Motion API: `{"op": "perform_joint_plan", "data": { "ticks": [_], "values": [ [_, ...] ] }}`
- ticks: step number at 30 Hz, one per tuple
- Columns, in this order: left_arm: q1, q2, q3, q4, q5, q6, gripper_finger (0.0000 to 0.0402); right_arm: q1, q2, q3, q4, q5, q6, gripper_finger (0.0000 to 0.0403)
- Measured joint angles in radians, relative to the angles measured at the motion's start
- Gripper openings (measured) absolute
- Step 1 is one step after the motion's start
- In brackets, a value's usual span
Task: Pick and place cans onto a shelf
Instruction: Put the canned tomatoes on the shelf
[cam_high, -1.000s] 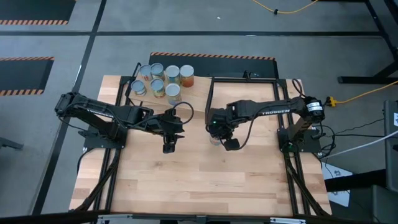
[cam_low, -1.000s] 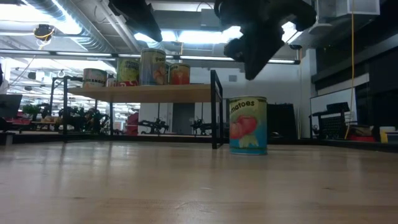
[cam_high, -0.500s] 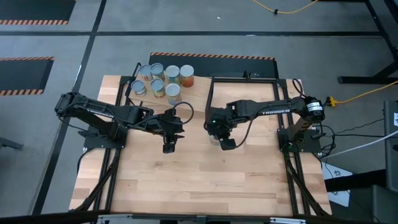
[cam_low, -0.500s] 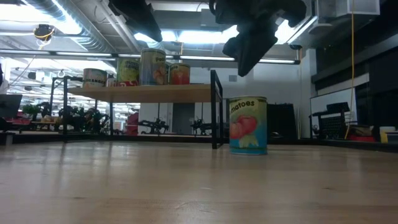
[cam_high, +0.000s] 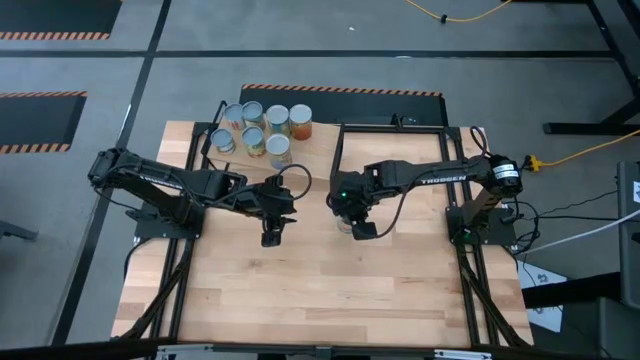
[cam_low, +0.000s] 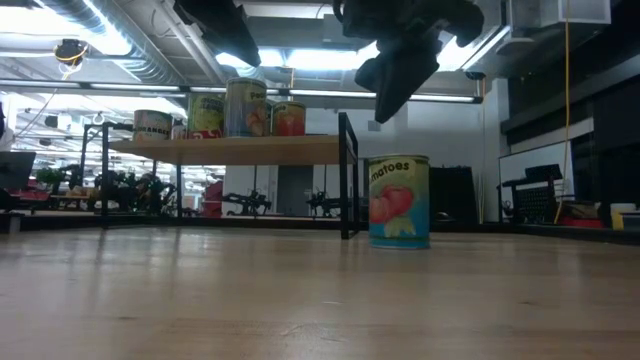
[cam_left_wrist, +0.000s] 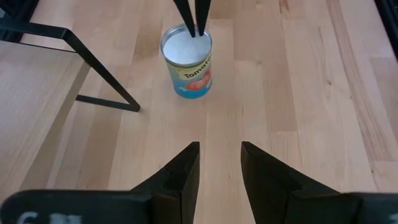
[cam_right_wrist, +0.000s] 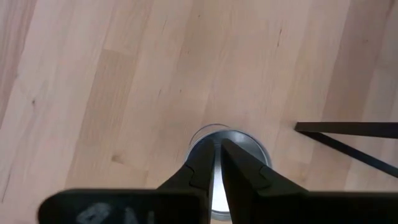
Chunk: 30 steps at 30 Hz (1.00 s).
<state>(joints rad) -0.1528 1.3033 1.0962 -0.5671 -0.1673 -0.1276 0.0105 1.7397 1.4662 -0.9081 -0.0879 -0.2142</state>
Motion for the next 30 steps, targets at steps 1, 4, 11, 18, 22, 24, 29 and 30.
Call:
{"op": "perform_joint_plan", "data": {
  "ticks": [1,4,11,18,22,24,29,30],
  "values": [
    [0.0,0.0,0.0,0.0,0.0,0.0,0.011,0.0,0.0,0.0,0.0,0.0,0.0,0.0033],
    [0.0,0.0,0.0,0.0,0.0,0.0,0.011,0.0,0.0,0.0,0.0,0.0,-0.001,0.0033],
    [0.0,0.0,0.0,0.0,0.0,0.0,0.011,0.0,0.0,0.0,0.0,0.0,0.0,0.0032],
    [0.0,0.0,0.0,0.0,0.0,0.0,0.011,-0.005,0.0,0.0,-0.011,0.057,0.104,0.0032],
    [0.0,0.0,0.0,0.0,0.0,0.0,0.011,-0.018,0.0,0.0,-0.007,0.132,0.16,0.0032],
    [0.0,0.0,0.0,0.0,0.0,0.0,0.011,-0.023,0.0,0.0,-0.006,0.132,0.169,0.0032],
    [0.0,0.0,0.0,0.0,0.0,0.0,0.011,-0.023,0.0,0.0,-0.004,0.111,0.221,0.0032],
    [0.0,0.0,0.0,0.0,0.0,0.0,0.011,-0.023,0.0,0.0,-0.005,0.095,0.232,0.0032]
  ]
}}
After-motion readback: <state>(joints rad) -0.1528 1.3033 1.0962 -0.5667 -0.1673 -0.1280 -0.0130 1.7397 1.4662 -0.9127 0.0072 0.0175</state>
